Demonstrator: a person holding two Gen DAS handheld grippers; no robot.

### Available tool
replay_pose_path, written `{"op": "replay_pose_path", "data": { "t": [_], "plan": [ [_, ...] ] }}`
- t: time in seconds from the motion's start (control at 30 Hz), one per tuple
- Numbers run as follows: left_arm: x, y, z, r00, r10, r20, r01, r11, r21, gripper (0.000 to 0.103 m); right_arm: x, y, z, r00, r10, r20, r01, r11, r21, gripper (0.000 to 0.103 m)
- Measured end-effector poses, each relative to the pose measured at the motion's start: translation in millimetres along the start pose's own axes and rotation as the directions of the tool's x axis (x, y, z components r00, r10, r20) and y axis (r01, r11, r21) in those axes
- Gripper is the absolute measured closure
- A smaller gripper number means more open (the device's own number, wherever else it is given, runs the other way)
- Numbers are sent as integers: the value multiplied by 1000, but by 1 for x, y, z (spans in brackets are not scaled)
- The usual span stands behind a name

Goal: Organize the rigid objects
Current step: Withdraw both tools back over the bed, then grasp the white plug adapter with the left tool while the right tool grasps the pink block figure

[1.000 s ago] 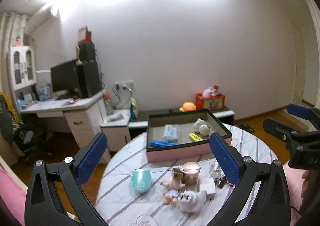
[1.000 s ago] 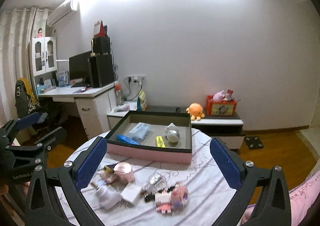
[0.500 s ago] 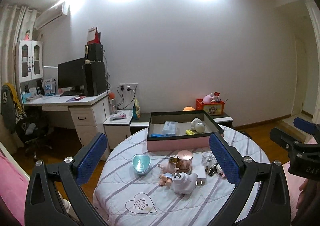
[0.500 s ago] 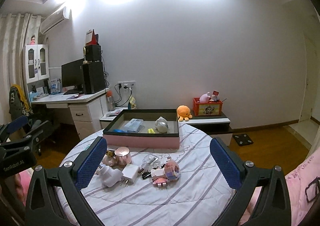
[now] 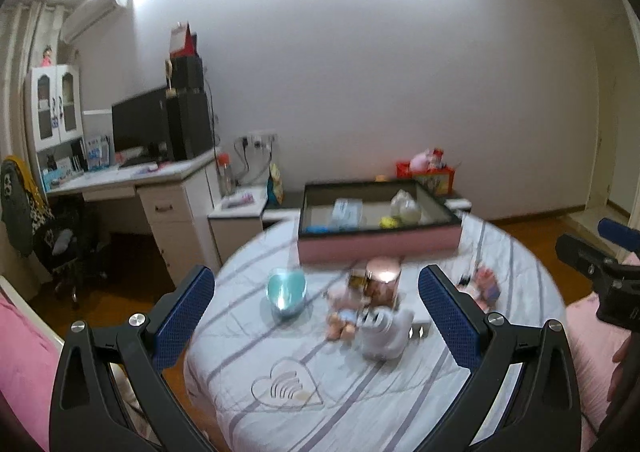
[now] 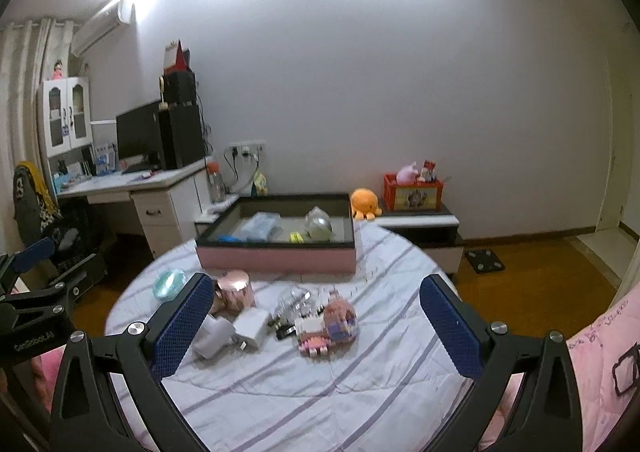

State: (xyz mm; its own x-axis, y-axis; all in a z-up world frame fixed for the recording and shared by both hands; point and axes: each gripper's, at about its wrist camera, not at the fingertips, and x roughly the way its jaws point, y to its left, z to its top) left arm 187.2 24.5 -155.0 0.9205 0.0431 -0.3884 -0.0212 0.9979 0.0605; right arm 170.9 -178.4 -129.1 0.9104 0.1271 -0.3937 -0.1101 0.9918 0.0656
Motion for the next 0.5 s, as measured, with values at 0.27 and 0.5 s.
{"op": "replay_pose_path", "data": {
  "t": [0.27, 0.5],
  "plan": [
    [62, 3, -48, 975, -50, -218, 51, 999, 2, 0, 54, -12, -38, 985, -16, -171, 20, 1000, 20, 0],
    [106, -31, -58, 937, -157, -312, 163, 987, -7, 0, 88, -28, -58, 963, -19, -268, 32, 999, 42, 0]
  ]
}}
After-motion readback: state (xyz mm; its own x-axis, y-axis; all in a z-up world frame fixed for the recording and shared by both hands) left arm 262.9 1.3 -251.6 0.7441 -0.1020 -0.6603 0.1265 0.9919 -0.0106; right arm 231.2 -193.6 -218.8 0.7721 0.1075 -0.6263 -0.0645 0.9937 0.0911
